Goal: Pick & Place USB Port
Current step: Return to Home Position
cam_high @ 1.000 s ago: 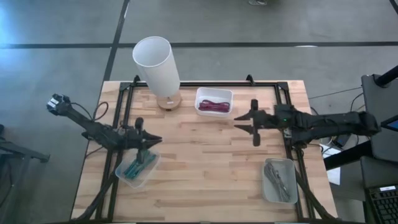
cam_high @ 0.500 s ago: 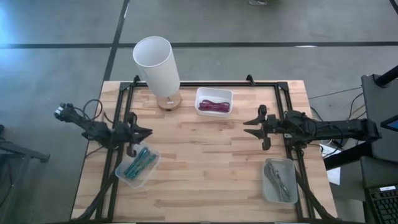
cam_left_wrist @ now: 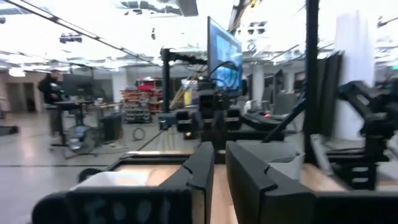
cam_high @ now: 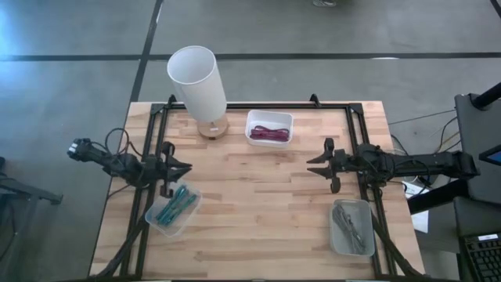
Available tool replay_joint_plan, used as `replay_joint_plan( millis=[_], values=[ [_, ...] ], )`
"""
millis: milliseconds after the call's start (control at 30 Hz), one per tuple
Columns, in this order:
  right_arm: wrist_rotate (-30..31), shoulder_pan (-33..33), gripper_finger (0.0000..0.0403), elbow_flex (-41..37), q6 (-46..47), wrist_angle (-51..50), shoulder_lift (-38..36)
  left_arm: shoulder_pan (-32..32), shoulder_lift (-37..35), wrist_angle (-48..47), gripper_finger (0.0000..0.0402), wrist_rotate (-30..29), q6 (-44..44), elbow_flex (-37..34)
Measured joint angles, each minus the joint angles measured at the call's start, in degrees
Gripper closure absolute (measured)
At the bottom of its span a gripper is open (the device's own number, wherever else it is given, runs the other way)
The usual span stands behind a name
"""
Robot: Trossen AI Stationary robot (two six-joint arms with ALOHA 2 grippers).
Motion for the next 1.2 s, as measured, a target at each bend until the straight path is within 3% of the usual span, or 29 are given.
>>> replay_joint_plan(
  millis=[400,600,867,1000,1200],
  values=[
    [-0.5,0.0,0.0311,-5.2,-0.3,-0.1,-10.8,4.8,-0.6,-7.2,0.0355,1.4,-2.9,-0.1],
    [-0.5,0.0,0.0318,-5.4,-1.6,-3.6,-17.3,4.9,-0.8,-5.0,0.0355,1.4,1.2,-0.1],
    [-0.5,0.0,0.0319,-5.4,-2.0,-14.1,-23.9,4.9,-0.9,-6.5,0.0355,1.3,-0.3,-0.1],
    [-0.1,0.0,0.0319,-5.4,0.6,-16.5,-25.3,4.9,-0.9,-8.2,0.0355,1.2,-1.2,-0.2],
    [0.1,0.0,0.0321,-5.4,-3.2,-16.9,-25.5,4.9,-0.9,-12.2,0.0355,-1.6,-3.8,-0.2]
  ],
)
